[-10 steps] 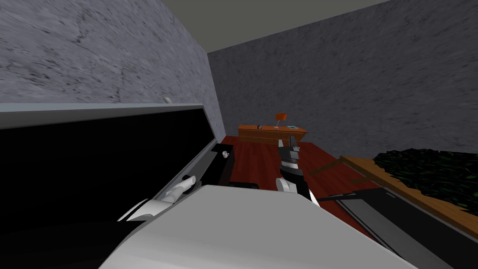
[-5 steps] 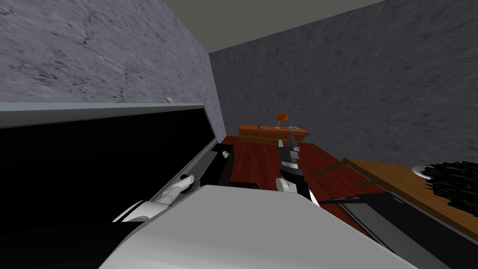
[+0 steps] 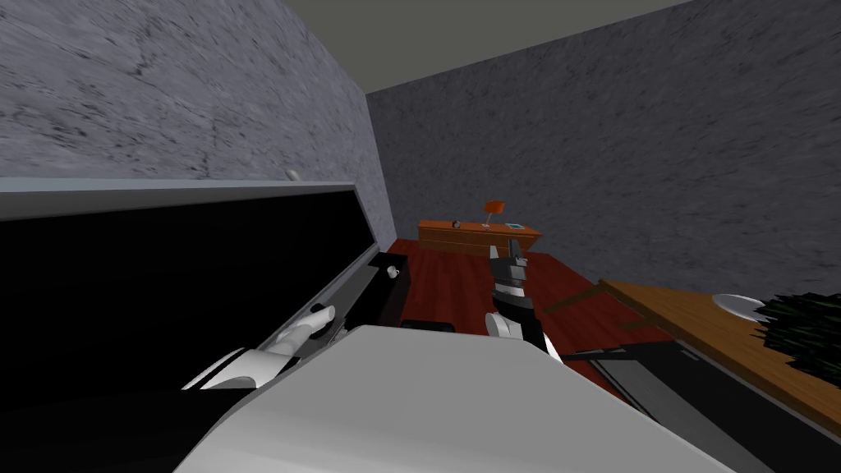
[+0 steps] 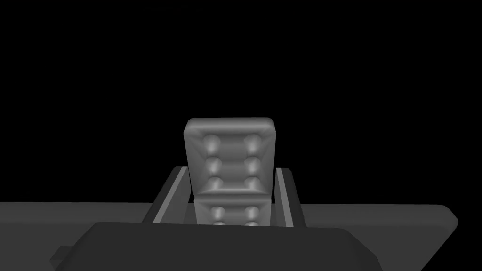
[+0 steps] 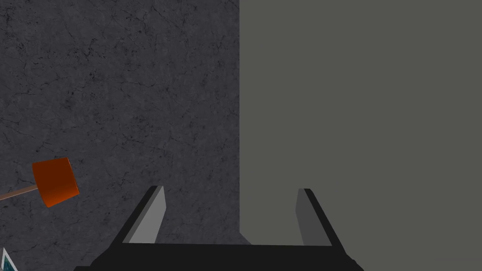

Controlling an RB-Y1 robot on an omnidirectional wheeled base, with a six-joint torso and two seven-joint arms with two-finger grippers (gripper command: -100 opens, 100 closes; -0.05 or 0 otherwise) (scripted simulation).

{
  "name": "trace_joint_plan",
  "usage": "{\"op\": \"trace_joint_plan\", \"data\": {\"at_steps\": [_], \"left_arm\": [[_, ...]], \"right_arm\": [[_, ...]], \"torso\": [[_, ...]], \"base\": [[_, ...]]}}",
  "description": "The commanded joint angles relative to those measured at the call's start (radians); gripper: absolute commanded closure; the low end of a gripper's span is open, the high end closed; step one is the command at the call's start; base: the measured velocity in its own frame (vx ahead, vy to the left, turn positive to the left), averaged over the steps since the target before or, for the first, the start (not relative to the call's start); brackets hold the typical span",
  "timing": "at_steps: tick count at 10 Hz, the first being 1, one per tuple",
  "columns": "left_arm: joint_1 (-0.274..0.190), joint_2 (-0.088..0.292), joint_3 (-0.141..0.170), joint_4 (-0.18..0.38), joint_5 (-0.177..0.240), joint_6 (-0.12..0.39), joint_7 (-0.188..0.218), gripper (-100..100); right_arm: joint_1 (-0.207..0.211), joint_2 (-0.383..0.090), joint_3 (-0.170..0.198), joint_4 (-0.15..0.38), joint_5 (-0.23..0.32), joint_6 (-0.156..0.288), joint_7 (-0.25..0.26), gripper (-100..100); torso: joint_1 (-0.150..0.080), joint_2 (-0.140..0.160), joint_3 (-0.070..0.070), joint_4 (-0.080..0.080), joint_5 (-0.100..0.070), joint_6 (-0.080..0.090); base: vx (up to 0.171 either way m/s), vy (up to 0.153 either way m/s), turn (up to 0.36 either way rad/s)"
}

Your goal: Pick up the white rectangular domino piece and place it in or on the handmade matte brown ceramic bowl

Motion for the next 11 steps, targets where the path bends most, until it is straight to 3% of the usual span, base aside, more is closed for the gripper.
{"op": "trace_joint_plan", "data": {"at_steps": [1,3,5,7,8,11], "left_arm": [[-0.019,0.027,-0.011,0.030,-0.001,0.022,-0.015,100],[-0.019,0.027,-0.011,0.030,-0.001,0.022,-0.015,100],[-0.040,0.085,-0.035,0.058,-0.003,0.073,-0.034,100],[-0.040,0.085,-0.035,0.062,-0.003,0.073,-0.034,100],[-0.053,0.123,-0.053,0.076,-0.002,0.108,-0.048,100],[-0.071,0.173,-0.079,0.101,0.003,0.159,-0.068,100]], "right_arm": [[0.000,0.000,0.000,0.000,0.000,0.000,0.000,0],[0.000,0.000,0.000,0.000,0.000,0.000,0.000,0],[0.000,0.000,0.000,0.000,0.000,0.000,0.000,0],[0.000,0.000,0.000,0.000,0.000,0.000,0.000,0],[0.000,0.000,0.000,0.000,0.000,0.000,0.000,0],[0.000,0.000,0.000,0.000,0.000,0.000,0.000,0]], "torso": [[0.000,0.000,0.000,0.000,0.000,0.000],[0.004,0.001,0.000,0.000,0.001,0.000],[0.005,0.002,0.001,0.000,0.000,-0.001],[0.003,0.002,0.001,0.000,0.001,-0.001],[0.004,0.002,0.001,0.000,0.001,0.000],[0.001,0.005,0.002,-0.001,0.000,-0.002]], "base": [[0.001,-0.080,0.016],[-0.007,-0.024,0.005],[-0.012,-0.054,0.047],[-0.015,-0.046,0.011],[-0.023,-0.056,0.049],[-0.056,-0.082,0.055]]}}
